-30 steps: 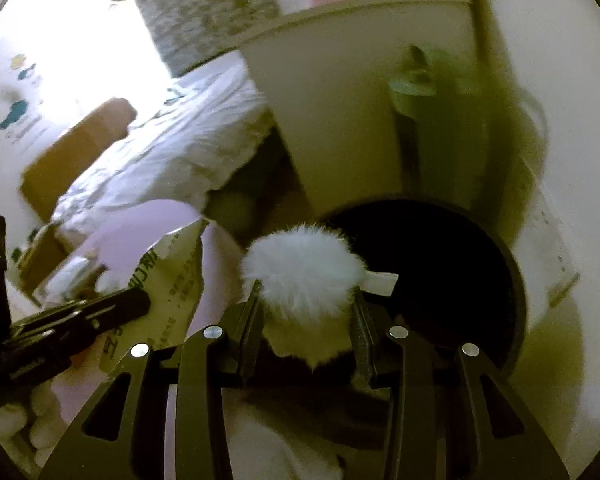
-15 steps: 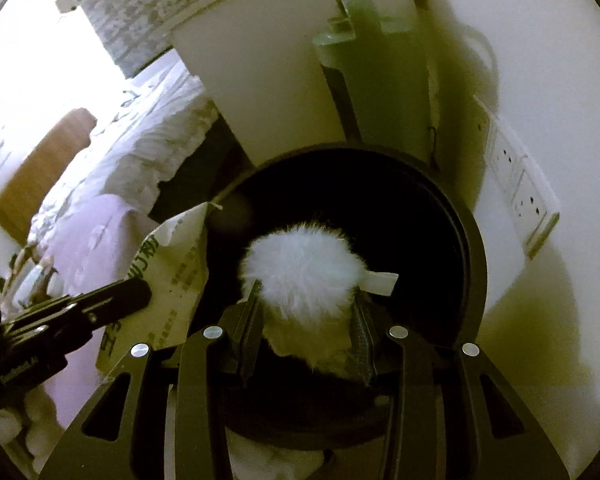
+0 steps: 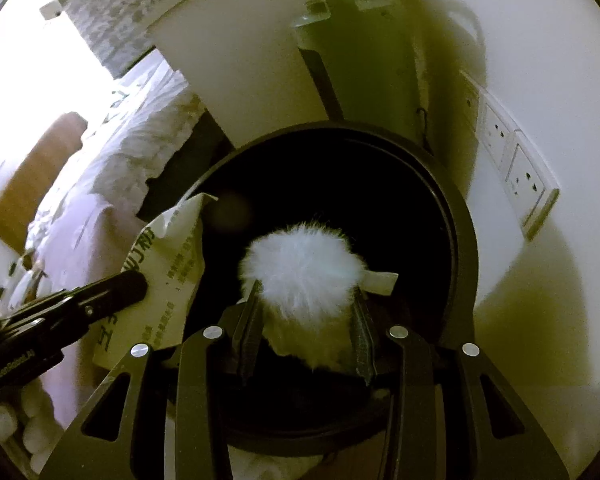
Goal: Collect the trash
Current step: 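Carry both items to the black bin and open both grippers over it, then grasp the green packet with the left gripper while the right gripper grasps the clear plastic tray, then carry the green packet and clear tray to the bin and release both, then grasp the orange snack bag with the left gripper while the right gripper grasps the white plastic bag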
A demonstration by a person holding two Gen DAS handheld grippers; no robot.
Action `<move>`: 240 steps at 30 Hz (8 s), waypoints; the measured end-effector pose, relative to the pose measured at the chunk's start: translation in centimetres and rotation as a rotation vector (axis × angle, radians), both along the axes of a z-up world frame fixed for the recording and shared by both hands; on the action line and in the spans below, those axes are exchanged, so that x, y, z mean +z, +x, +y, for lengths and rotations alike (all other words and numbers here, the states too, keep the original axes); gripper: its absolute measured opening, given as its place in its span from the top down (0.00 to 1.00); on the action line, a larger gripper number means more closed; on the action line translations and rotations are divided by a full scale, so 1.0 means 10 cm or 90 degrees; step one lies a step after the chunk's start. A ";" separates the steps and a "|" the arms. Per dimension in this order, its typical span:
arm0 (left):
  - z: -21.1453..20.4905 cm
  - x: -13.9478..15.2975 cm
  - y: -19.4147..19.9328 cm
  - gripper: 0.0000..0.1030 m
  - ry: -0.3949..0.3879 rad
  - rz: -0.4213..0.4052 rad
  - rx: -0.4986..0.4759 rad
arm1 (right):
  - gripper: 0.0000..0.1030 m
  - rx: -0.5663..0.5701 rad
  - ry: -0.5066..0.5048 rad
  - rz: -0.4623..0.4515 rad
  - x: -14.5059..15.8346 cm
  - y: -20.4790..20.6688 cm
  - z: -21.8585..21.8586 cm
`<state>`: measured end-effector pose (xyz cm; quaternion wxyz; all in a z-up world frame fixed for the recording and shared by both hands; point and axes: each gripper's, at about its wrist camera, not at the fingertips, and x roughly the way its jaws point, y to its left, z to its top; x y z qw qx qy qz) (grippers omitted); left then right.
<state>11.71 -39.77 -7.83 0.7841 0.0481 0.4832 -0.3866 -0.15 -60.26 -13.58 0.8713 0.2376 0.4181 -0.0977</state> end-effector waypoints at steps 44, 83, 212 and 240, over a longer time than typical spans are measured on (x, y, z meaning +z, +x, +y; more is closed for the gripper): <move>3.03 0.67 -0.49 0.26 0.032 -0.167 0.330 | 0.34 0.360 0.002 -0.066 1.01 0.92 2.48; 4.07 0.30 -0.92 0.93 0.005 -0.077 0.343 | 0.96 0.480 -0.004 -0.055 1.19 1.50 3.76; 3.76 0.62 -0.34 0.23 -0.011 -0.105 0.446 | 0.26 0.401 0.014 -0.062 1.15 1.07 2.72; 4.28 0.09 -0.29 0.24 0.085 -0.074 0.433 | 0.09 0.819 -0.205 0.131 0.80 2.43 5.22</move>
